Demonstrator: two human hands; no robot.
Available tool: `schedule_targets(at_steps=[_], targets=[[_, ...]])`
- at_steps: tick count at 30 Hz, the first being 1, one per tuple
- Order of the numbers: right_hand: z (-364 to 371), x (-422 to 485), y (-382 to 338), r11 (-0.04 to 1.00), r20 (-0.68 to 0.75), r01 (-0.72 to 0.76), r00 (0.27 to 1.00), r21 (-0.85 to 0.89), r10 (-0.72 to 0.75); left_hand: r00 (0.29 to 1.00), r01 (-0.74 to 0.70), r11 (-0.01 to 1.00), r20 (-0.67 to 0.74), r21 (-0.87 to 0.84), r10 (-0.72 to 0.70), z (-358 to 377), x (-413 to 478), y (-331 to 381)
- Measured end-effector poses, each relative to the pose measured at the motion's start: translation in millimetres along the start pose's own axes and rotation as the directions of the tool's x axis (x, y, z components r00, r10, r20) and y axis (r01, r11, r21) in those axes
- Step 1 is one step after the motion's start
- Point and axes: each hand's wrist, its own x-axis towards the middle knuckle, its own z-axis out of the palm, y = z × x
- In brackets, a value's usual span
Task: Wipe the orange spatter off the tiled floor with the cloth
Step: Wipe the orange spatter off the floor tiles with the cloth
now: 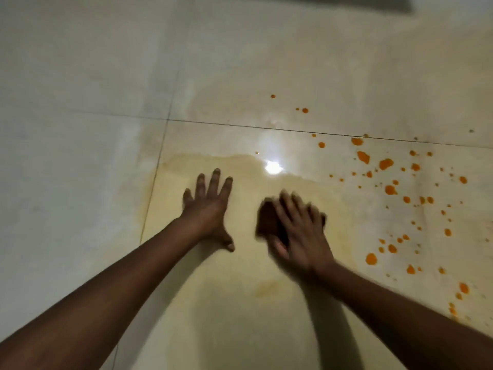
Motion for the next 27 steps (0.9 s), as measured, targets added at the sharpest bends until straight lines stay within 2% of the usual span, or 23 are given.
schedule_targets(at_steps=[2, 3, 5, 7, 10, 12, 13, 14, 17, 18, 21, 23, 25, 27], targets=[[-2, -45, 31, 0.999, 0.004, 0.042, 0.999, 0.014, -0.042, 0.999, 0.033, 0.999, 0.023, 0.022, -0.033, -3, -2, 7], [-7, -43, 51, 1.000, 0.001, -0.021, 1.000, 0.013, 0.021, 0.999, 0.030, 0.999, 0.022, 0.033, -0.031, -5, -1, 13], [-24, -14, 86, 0.967, -0.058, -0.252, 0.966, 0.019, 0.253, 0.998, -0.056, 0.997, -0.021, 0.059, 0.057, -10, 6, 38], [-28, -7, 95, 0.926, -0.076, -0.376, 0.923, 0.031, 0.378, 0.985, -0.164, 0.984, -0.034, 0.063, 0.166, -12, 19, 77], [-9, -74, 79, 0.941, -0.084, -0.335, 0.937, 0.053, 0.339, 0.978, -0.209, 0.972, 0.027, 0.107, 0.207, -11, 31, 126], [-9, -115, 97, 0.944, -0.074, -0.323, 0.942, 0.058, 0.327, 0.982, -0.188, 0.972, 0.051, 0.141, 0.182, -10, 36, 136], [-11, -115, 114, 0.931, -0.081, -0.362, 0.928, 0.048, 0.365, 0.983, -0.183, 0.973, 0.052, 0.143, 0.177, -10, 37, 136], [-18, -106, 127, 0.896, -0.092, -0.441, 0.892, 0.046, 0.443, 0.983, -0.183, 0.972, 0.050, 0.146, 0.178, -11, 37, 135], [-26, -55, 126, 0.736, -0.139, -0.666, 0.722, 0.126, 0.677, 0.984, -0.175, 0.973, 0.056, 0.150, 0.169, -11, 38, 135], [-23, -53, 112, 0.740, -0.147, -0.659, 0.725, 0.136, 0.673, 0.985, -0.171, 0.974, 0.064, 0.151, 0.163, -11, 38, 136], [-4, -105, 75, 0.883, -0.114, -0.456, 0.877, 0.114, 0.467, 0.987, -0.160, 0.975, 0.057, 0.155, 0.153, -14, 35, 138], [-4, -149, 90, 0.902, -0.080, -0.419, 0.900, 0.102, 0.428, 0.983, -0.185, 0.958, 0.021, 0.219, 0.185, -17, 29, 146], [-12, -141, 125, 0.843, -0.086, -0.532, 0.839, 0.075, 0.537, 0.955, -0.271, 0.899, -0.022, 0.344, 0.296, -18, 27, 152], [-27, -111, 158, 0.684, -0.121, -0.719, 0.674, 0.119, 0.729, 0.923, -0.373, 0.846, 0.054, 0.380, 0.382, -19, 32, 164]])
